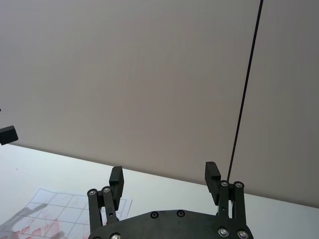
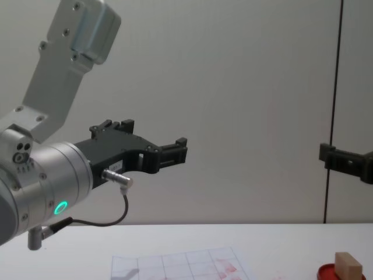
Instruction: Use the one hand to pick up the stamp and affix it onto the A4 paper.
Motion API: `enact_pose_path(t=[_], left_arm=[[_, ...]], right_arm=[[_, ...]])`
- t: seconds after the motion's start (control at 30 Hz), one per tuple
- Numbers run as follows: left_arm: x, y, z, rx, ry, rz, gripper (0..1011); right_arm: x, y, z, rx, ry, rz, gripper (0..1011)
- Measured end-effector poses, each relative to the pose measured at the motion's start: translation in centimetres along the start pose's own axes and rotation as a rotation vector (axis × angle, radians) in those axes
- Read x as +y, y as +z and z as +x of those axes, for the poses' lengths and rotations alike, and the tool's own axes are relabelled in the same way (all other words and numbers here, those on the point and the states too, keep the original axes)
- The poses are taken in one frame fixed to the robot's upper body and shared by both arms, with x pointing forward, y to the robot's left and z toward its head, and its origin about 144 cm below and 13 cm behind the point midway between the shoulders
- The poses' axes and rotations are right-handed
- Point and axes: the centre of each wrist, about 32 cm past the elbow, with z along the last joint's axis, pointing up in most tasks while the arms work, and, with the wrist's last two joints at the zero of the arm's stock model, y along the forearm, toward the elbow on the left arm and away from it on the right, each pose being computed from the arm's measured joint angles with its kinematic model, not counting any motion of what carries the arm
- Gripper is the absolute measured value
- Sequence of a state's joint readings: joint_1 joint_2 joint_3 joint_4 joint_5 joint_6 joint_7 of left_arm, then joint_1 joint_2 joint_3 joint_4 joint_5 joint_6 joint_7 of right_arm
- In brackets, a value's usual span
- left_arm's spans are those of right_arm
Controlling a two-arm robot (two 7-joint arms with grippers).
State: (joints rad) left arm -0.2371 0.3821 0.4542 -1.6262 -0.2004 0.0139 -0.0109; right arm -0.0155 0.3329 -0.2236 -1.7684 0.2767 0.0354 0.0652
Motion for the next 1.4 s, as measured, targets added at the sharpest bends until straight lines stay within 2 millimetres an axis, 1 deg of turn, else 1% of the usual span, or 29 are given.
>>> enact_pose_path(t=[1.0,1.23,1.4], left_arm=[[0.0,0.0,0.0,0.000,0.000,0.000,1001],[0.0,0.0,0.0,0.000,0.000,0.000,1002],[0.0,0.0,0.0,0.000,0.000,0.000,1001]], right_arm=[[0.0,-0.1,0.1,0.007,0.004,-0.001,1001],[0.0,-0.1,-0.5,0.009,-0.017,-0.017,1001],[0.1,-0.1,-1.5,0.016,-0.058,-0.056,1001]])
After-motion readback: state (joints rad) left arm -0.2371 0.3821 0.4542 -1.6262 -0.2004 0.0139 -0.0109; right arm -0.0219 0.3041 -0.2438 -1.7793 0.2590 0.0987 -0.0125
